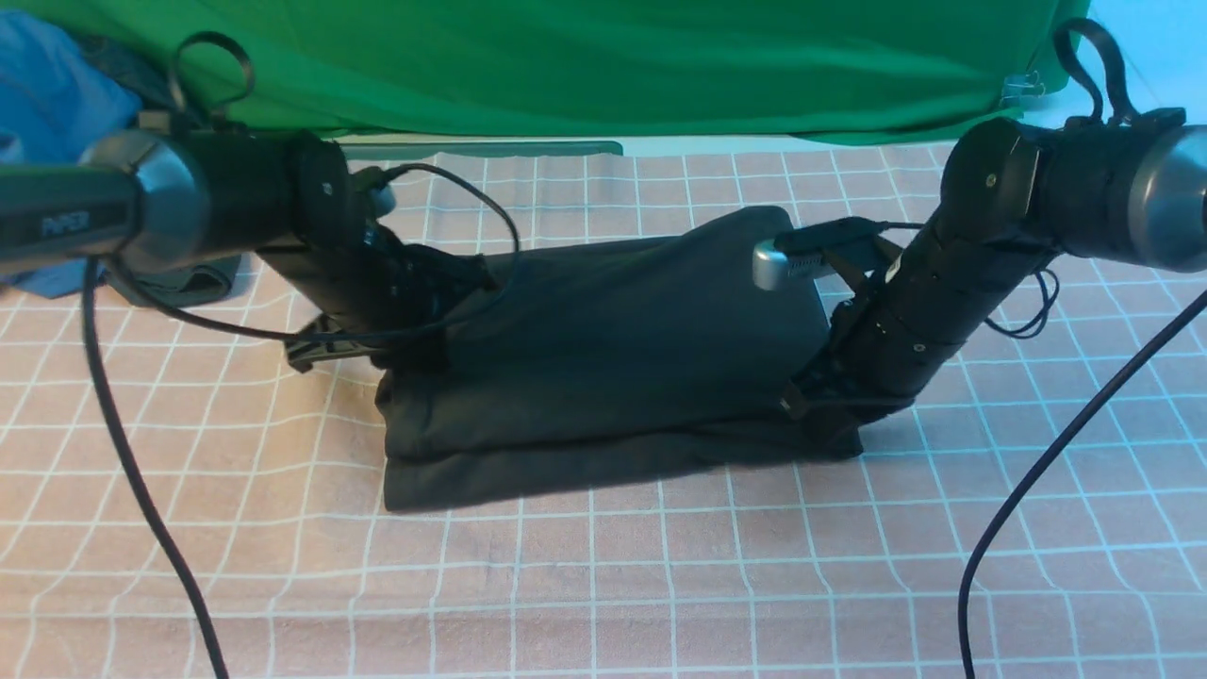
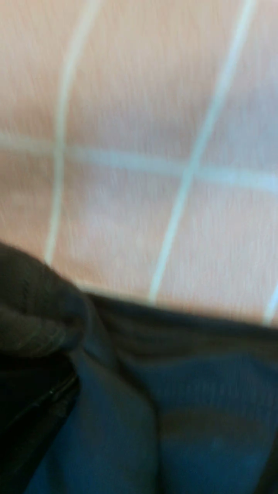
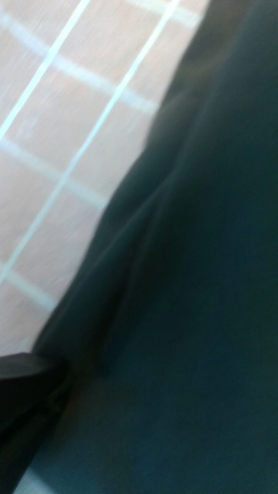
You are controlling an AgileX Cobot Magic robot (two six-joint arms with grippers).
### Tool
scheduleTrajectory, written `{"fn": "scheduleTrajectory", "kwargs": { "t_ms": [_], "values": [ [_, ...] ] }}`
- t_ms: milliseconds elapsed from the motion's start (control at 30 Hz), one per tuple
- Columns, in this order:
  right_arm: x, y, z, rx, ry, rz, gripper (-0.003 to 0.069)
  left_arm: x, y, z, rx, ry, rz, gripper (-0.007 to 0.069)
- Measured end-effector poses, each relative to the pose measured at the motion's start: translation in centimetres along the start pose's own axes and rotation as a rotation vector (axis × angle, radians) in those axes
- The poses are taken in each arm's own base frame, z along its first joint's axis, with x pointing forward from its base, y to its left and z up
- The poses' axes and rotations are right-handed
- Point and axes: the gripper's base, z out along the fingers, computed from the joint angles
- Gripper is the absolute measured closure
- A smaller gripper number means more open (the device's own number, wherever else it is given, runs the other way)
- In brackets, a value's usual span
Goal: Fold a long-sleeved shirt over a pink coffee tablecloth.
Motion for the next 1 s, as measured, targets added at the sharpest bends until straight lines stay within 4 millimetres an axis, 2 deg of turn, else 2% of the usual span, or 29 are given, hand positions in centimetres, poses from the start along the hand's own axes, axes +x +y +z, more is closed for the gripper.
{"fn": "scheduleTrajectory", "kwargs": {
  "t_ms": [67, 133, 233, 333, 367, 400, 433, 500, 533, 567, 667, 733, 867, 900, 967, 1000],
  "values": [
    [0.3, -0.2, -0.7, 0.02, 0.02, -0.004, 0.0622, -0.5, 0.6, -1.4, -0.007, -0.003, 0.0, 0.061],
    [0.3, 0.0, -2.5, 0.032, -0.004, -0.013, 0.0622, -1.0, 0.7, -3.9, 0.007, -0.051, 0.025, 0.061],
    [0.5, 0.8, -7.0, 0.064, -0.102, -0.048, 0.0622, -1.2, 0.1, -8.9, 0.055, -0.148, 0.081, 0.061],
    [1.4, 1.5, -12.6, 0.1, -0.242, -0.064, 0.0622, -0.6, -0.1, -14.2, 0.097, -0.231, 0.116, 0.061],
    [1.7, 1.6, -13.9, 0.107, -0.275, -0.06, 0.0622, -0.3, -0.1, -15.8, 0.11, -0.257, 0.124, 0.061],
    [2.5, 1.8, -16.5, 0.125, -0.343, -0.055, 0.0622, 0.2, -0.1, -17.6, 0.126, -0.291, 0.135, 0.061],
    [3.2, 1.9, -18.2, 0.14, -0.389, -0.053, 0.0622, 0.6, 0.0, -19.1, 0.141, -0.322, 0.14, 0.061],
    [5.4, 2.4, -22.9, 0.186, -0.522, -0.052, 0.0622, 2.4, 0.7, -22.8, 0.183, -0.41, 0.15, 0.061],
    [6.3, 2.6, -24.4, 0.202, -0.569, -0.052, 0.0622, 3.0, 0.9, -23.7, 0.196, -0.434, 0.15, 0.061],
    [7.3, 2.9, -26.2, 0.225, -0.632, -0.053, 0.0622, 4.4, 1.5, -25.4, 0.22, -0.479, 0.151, 0.061],
    [10.1, 4.0, -30.0, 0.269, -0.771, -0.058, 0.0622, 7.3, 2.9, -27.5, 0.255, -0.546, 0.153, 0.061],
    [12.0, 4.9, -31.8, 0.286, -0.835, -0.068, 0.0622, 9.6, 4.1, -28.1, 0.266, -0.569, 0.154, 0.061],
    [14.1, 6.0, -33.5, 0.295, -0.889, -0.084, 0.0622, 14.1, 6.7, -27.1, 0.274, -0.565, 0.134, 0.061],
    [14.3, 6.1, -33.6, 0.296, -0.895, -0.086, 0.0622, 14.3, 6.8, -27.1, 0.276, -0.567, 0.132, 0.061],
    [15.3, 6.7, -34.7, 0.313, -0.966, -0.097, 0.0622, 16.8, 8.3, -26.0, 0.288, -0.584, 0.119, 0.061],
    [15.4, 6.7, -34.9, 0.315, -0.976, -0.098, 0.0622, 17.0, 8.4, -25.9, 0.29, -0.589, 0.119, 0.061]
  ]
}}
